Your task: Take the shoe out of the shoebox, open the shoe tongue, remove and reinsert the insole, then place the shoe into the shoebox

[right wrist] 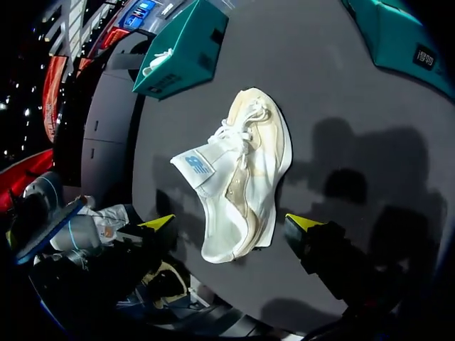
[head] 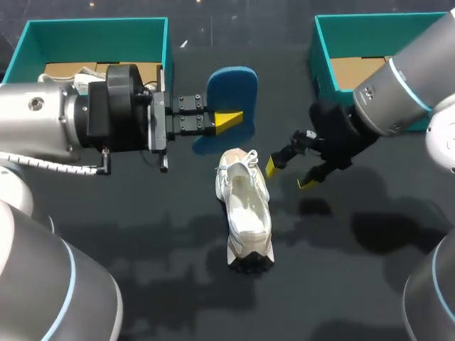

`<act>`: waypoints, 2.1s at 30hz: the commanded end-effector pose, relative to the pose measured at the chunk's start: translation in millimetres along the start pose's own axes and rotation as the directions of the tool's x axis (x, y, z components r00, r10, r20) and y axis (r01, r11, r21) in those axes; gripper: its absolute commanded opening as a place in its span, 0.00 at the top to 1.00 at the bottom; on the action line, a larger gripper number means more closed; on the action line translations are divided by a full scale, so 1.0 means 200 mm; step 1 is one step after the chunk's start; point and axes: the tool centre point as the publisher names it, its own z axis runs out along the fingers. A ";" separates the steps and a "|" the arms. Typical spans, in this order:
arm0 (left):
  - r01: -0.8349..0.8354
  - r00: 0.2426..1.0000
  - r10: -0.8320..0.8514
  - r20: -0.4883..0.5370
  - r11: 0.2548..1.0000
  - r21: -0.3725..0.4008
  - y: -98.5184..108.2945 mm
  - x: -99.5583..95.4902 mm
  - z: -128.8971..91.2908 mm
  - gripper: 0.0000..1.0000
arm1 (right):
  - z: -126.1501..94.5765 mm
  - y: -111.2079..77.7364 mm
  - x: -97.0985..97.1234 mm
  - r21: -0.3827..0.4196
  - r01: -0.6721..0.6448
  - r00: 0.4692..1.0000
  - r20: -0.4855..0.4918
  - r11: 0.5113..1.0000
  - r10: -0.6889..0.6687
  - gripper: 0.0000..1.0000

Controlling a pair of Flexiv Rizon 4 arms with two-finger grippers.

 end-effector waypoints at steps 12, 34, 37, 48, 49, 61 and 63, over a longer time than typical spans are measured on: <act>-0.493 0.870 0.494 0.000 0.869 0.040 0.18 -0.05 0.13 1.00 | -0.18 0.06 -0.04 -0.039 -0.038 0.980 -0.195 0.999 0.030 0.00; -0.905 0.422 0.905 -0.049 0.424 0.047 0.59 -0.19 0.14 1.00 | -0.43 0.19 0.04 -0.066 -0.086 0.901 -0.431 0.994 0.049 0.00; -0.905 0.422 0.905 -0.049 0.424 0.047 0.59 -0.19 0.14 1.00 | -0.44 0.18 0.04 -0.096 -0.105 0.905 -0.422 0.990 0.055 0.00; -0.914 0.399 0.915 -0.062 0.402 0.055 0.69 -0.18 0.17 1.00 | -0.45 0.19 0.05 -0.104 -0.107 0.890 -0.453 0.989 0.048 0.00; -0.920 0.383 0.921 -0.071 0.387 0.060 0.72 -0.18 0.17 1.00 | -0.47 0.20 0.05 -0.112 -0.101 0.884 -0.465 0.989 0.037 0.00; -0.933 0.332 0.941 -0.066 0.338 0.120 0.89 -0.25 0.27 1.00 | -0.49 0.31 0.15 -0.095 -0.099 0.812 -0.584 0.991 0.025 0.00; -0.931 0.341 0.938 -0.056 0.345 0.117 0.88 -0.26 0.28 1.00 | -0.49 0.31 0.15 -0.095 -0.099 0.812 -0.584 0.991 0.025 0.00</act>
